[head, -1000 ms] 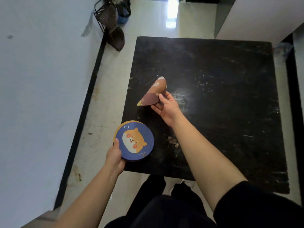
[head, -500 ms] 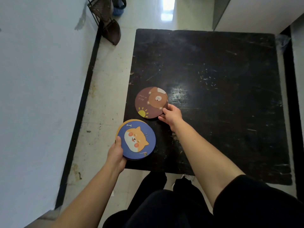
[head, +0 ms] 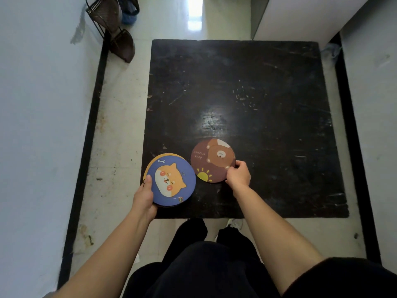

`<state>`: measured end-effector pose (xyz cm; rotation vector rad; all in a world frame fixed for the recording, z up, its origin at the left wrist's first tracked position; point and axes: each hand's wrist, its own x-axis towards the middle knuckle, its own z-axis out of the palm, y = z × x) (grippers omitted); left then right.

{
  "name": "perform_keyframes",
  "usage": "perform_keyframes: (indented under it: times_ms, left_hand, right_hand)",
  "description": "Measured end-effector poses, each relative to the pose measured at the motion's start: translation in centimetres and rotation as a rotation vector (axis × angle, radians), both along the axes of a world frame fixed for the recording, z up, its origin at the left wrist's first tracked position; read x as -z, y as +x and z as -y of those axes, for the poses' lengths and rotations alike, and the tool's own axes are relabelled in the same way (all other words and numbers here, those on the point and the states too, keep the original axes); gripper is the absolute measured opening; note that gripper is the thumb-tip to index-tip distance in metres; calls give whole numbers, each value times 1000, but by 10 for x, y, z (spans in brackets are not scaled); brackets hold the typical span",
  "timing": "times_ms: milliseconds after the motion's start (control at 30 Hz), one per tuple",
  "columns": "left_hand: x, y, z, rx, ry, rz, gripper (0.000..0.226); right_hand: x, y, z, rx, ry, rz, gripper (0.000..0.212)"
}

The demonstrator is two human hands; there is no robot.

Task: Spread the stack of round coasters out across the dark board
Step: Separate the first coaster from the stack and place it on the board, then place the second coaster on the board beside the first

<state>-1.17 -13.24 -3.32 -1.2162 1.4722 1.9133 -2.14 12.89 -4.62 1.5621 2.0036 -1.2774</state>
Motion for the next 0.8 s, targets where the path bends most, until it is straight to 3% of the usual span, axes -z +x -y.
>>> perform_keyframes:
  times_ms: [233,367,433,567,667,800]
  left_hand:
    - [-7,-7,-37,60,64,7,47]
    - [-19,-13,-54,92,117,-2,39]
    - [-26,-17,-62,118,154,-14,40]
    - [-40,-26,-85,165,239,-33,43]
    - [-50,-34,-104,145,330,-25,42]
    - [-61,-37,-132,136,454,-27,46]
  right_hand:
    - [-8,53,-41,-5,130,109,28]
    - [-21,50,-37,-44,267,103,52]
    - [-28,40,-32,-91,185,-28,46]
    - [-49,26,-22,-188,-236,-284,44]
    - [-66,29,-22,-405,-52,-370,46]
    - [-81,40,-40,-291,207,-425,39]
